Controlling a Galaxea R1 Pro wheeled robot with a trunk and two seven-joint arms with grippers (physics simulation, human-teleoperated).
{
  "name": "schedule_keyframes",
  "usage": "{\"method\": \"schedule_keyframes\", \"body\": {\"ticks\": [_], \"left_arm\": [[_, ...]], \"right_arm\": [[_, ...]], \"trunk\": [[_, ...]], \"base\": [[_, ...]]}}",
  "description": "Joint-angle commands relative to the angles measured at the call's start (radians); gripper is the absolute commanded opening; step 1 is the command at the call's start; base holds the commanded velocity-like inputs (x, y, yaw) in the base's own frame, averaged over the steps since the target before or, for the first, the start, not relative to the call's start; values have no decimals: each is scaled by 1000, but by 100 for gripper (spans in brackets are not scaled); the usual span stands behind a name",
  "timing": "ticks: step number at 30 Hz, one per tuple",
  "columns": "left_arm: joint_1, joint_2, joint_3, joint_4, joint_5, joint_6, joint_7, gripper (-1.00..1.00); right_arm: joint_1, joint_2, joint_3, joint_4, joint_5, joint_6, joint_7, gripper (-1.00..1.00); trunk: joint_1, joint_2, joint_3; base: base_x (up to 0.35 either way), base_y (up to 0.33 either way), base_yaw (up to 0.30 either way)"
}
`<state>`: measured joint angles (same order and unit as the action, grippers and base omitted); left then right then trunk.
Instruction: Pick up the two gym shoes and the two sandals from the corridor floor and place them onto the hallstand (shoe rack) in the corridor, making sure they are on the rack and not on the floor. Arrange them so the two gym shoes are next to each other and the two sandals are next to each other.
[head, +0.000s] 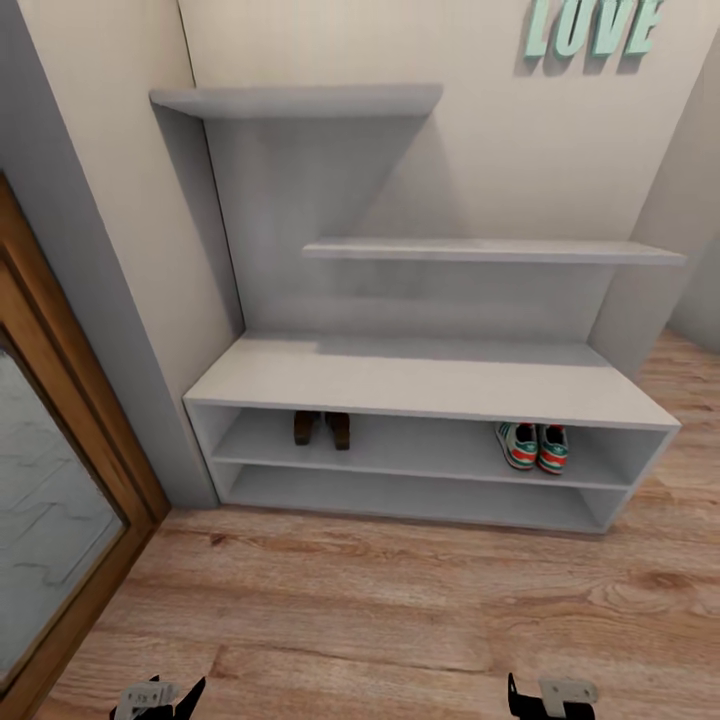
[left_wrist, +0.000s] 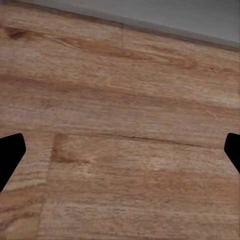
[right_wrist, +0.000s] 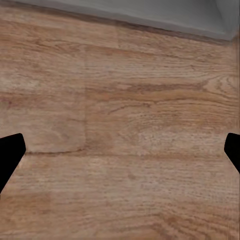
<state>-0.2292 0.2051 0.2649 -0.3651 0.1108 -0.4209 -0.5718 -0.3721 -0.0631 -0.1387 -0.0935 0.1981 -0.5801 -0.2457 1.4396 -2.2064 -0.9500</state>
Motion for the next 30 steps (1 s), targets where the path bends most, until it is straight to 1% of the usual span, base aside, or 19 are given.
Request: {"method": "schedule_keyframes", "body": {"ticks": [1, 2, 5, 24, 30], "left_arm": [[0, 0, 4, 1, 8, 2, -9, 100], [0, -1, 4, 1, 8, 2, -6, 100], [1, -1, 4, 1, 8, 2, -5, 100], [1, -6, 1, 22, 3, 2, -4, 100], [1, -7, 1, 27, 1, 2, -4, 100]], "right_arm": [[0, 0, -7, 4, 11, -11, -4, 100], [2, 1, -7, 13, 11, -32, -4, 100], [2, 2, -7, 16, 12, -37, -3, 100], [2, 5, -4, 21, 19, -37, -1, 100], [2, 6, -4, 45, 18, -37, -2, 100]], "trunk": [[-4, 7, 2], [-8, 14, 6], [-19, 35, 15], [-92, 168, 74], [-115, 210, 93]], "base": [[0, 0, 0], [0, 0, 0], [0, 0, 0], [0, 0, 0], [0, 0, 0]]}}
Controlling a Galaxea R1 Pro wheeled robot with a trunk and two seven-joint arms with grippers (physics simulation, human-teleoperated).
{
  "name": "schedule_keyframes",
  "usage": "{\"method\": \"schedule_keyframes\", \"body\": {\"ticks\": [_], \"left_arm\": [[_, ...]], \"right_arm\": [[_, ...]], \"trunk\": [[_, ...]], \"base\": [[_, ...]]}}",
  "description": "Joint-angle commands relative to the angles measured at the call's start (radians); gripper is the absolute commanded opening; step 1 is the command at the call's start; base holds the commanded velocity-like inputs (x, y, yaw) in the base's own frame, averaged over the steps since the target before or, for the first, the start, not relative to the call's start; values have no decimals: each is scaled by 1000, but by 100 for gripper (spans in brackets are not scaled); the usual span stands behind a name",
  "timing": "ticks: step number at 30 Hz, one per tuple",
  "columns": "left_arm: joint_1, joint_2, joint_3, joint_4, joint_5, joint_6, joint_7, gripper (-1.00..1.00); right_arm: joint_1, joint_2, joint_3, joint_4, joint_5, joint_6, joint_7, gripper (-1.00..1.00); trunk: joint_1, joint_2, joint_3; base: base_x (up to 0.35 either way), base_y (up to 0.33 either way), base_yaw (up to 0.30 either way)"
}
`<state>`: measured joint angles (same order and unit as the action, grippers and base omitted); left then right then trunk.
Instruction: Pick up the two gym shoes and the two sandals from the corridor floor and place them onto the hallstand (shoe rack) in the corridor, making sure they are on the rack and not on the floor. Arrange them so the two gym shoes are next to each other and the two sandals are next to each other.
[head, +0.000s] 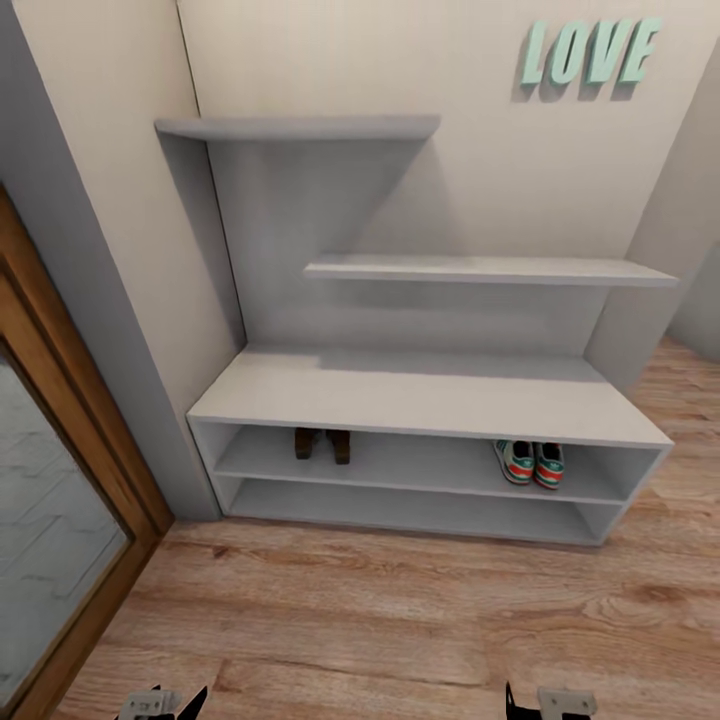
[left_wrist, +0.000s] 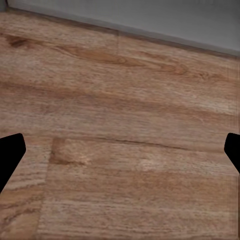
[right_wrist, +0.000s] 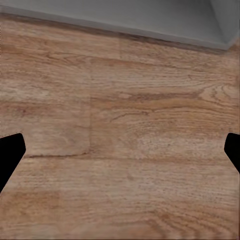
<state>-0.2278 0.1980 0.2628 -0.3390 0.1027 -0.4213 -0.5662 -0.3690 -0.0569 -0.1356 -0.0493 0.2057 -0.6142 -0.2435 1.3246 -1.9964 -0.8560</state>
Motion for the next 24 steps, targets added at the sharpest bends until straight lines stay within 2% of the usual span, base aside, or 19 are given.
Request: {"method": "schedule_keyframes", "body": {"ticks": [1, 24], "left_arm": [[-1, 0, 3, 3, 9, 3, -10, 100], [-1, -4, 0, 10, 6, 3, -11, 100]], "right_arm": [[-1, 0, -7, 5, 11, -2, -4, 100], [-1, 19, -7, 23, 9, 1, -2, 100]], "trunk": [[-4, 7, 2], [-92, 168, 74]], "base": [[0, 0, 0], [0, 0, 0]]}}
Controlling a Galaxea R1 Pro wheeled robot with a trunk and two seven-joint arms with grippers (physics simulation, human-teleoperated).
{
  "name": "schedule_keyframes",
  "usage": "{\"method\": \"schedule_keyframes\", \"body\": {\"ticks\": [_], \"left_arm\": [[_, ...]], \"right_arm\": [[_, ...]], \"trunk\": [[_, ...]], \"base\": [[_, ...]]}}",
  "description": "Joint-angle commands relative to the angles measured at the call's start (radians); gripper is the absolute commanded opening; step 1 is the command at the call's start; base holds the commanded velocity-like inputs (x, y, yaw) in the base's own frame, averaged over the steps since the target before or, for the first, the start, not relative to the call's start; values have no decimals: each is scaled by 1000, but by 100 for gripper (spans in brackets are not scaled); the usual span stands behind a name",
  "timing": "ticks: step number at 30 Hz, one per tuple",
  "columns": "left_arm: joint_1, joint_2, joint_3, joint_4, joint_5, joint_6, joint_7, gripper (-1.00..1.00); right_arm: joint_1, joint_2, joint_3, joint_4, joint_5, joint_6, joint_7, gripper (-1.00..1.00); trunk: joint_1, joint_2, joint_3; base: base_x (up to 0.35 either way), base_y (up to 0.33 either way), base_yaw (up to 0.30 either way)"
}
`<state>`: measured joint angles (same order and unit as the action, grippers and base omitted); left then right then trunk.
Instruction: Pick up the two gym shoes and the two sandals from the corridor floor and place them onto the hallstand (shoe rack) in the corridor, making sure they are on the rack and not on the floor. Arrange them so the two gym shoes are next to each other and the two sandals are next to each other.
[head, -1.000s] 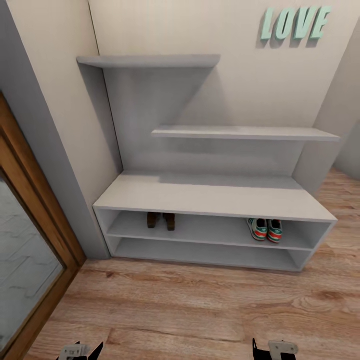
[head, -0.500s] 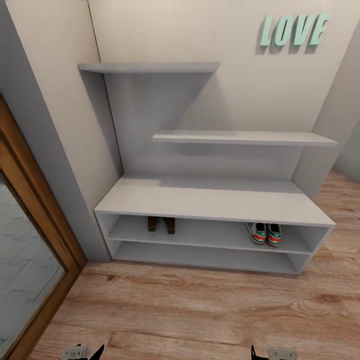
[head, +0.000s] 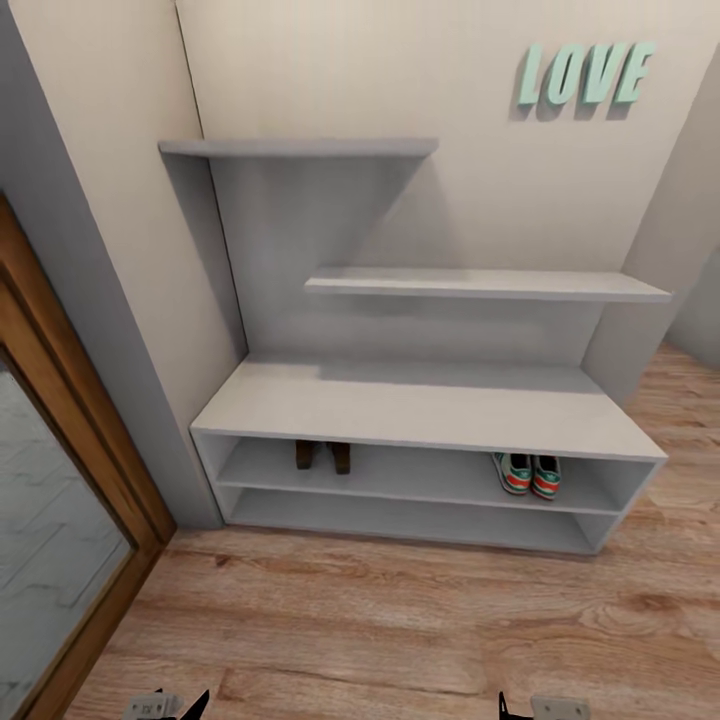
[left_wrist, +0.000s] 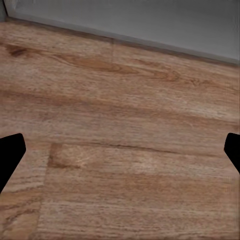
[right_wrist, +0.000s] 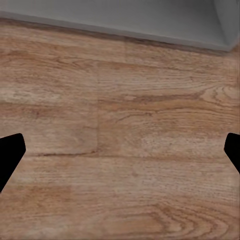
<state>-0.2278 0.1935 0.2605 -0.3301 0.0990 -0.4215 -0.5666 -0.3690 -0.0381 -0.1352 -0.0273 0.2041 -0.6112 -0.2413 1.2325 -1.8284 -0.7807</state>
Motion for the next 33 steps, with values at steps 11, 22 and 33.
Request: {"method": "schedule_keyframes", "body": {"ticks": [11, 22, 33], "left_arm": [[-1, 0, 2, 2, 10, 3, -10, 100], [-1, 0, 3, 2, 10, 3, -9, 100], [-1, 0, 3, 2, 11, 3, -10, 100]], "right_arm": [[-1, 4, -7, 1, 11, -2, -4, 100], [-1, 12, -7, 1, 11, -2, -4, 100], [-1, 13, -7, 1, 11, -2, -5, 100]], "trunk": [[-23, 42, 18], [-23, 42, 18], [-23, 42, 18]], "base": [[0, 0, 0], [0, 0, 0], [0, 0, 0]]}}
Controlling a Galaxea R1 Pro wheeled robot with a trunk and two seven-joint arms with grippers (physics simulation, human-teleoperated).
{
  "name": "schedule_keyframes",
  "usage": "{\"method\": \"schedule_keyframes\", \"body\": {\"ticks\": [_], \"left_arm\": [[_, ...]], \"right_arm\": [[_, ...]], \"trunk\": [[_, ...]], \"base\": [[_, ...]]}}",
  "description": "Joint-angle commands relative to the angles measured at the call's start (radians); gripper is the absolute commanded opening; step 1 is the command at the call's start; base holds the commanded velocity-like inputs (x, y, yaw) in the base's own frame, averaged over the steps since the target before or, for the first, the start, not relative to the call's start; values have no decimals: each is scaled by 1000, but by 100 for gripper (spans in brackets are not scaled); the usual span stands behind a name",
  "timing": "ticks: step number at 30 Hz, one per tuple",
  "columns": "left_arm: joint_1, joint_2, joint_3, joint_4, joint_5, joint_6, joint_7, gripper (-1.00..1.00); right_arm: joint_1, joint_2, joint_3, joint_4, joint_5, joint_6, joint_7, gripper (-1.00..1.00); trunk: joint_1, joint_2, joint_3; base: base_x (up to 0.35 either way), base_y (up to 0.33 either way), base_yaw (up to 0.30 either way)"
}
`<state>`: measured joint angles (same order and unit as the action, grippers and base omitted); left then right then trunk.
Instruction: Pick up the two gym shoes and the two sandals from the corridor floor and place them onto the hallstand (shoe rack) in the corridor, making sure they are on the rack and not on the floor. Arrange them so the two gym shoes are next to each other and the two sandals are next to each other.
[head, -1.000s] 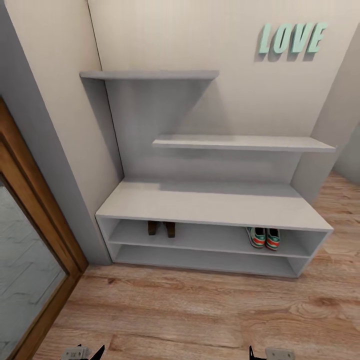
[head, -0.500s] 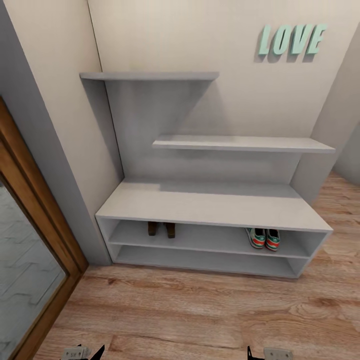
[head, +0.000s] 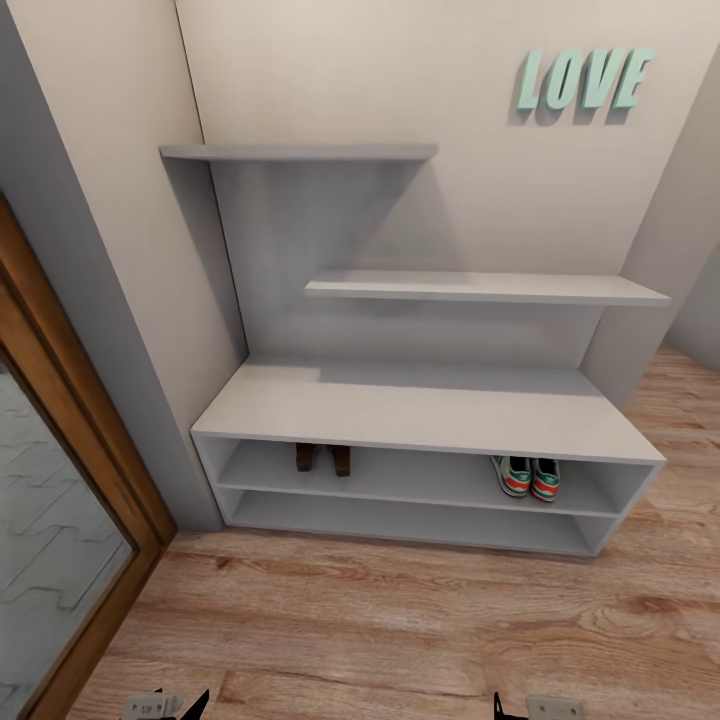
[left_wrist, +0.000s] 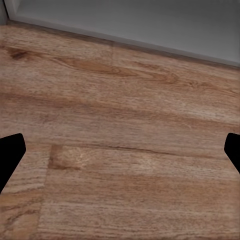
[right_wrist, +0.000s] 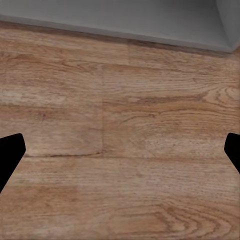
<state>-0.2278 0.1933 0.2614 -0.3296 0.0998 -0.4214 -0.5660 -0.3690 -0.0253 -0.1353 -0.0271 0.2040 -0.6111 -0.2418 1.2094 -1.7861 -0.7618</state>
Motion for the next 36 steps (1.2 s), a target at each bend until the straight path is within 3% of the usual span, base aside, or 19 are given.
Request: {"method": "schedule_keyframes", "body": {"ticks": [1, 36], "left_arm": [[-1, 0, 2, 1, 10, 3, -10, 100], [-1, 4, 5, 0, 19, 3, -11, 100]], "right_arm": [[0, 0, -7, 1, 11, -2, -4, 100], [2, 0, -7, 1, 11, -2, -4, 100]], "trunk": [[0, 0, -1], [0, 0, -1]], "base": [[0, 0, 0], [0, 0, 0]]}}
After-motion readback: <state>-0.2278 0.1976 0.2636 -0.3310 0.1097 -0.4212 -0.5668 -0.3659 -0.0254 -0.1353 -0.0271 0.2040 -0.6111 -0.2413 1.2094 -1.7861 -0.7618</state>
